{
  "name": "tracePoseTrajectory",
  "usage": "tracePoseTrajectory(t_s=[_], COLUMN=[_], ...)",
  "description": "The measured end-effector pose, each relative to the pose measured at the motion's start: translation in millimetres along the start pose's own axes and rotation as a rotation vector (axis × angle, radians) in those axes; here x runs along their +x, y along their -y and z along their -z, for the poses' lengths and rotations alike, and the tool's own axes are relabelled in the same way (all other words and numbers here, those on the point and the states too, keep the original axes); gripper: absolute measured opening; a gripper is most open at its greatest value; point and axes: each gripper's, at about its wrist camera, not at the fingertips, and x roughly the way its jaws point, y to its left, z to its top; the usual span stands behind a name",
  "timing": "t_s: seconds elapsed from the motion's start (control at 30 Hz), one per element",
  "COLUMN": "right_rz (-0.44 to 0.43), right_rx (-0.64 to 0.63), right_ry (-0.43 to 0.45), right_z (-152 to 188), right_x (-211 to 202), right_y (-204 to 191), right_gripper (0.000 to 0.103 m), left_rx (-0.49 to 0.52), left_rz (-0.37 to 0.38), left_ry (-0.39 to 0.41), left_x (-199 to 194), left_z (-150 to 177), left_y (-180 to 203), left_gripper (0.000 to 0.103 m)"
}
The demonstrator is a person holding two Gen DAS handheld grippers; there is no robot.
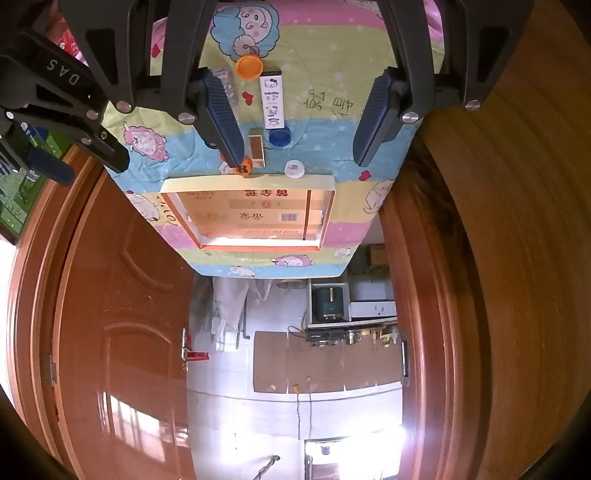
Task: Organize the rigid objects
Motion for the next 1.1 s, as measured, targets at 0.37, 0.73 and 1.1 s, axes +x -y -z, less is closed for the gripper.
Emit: tracePoseTrajectory(t_s=[0.37,0.73,1.1], right_rz=[0.0,-0.001,-0.002], right_rx=[-0.002,0.001,0.001], right_ry=[0.002,0.003,0.004], right_z=[1,0,1], right_x=[-2,-4,-3], right_y=[-3,-4,-3], right_gripper=[0.079,0.079,0.079], left_rx=[-0.025,-0.015,-0.017], left_rz=[-0.008,0.007,0.01], left_ry=[-0.029,-0.023,-0.024], left_x=[0,-9,-7], left_z=[-4,-3,-1], left_y=[-7,-1,-4], left_gripper=[0.062,0.062,0.062])
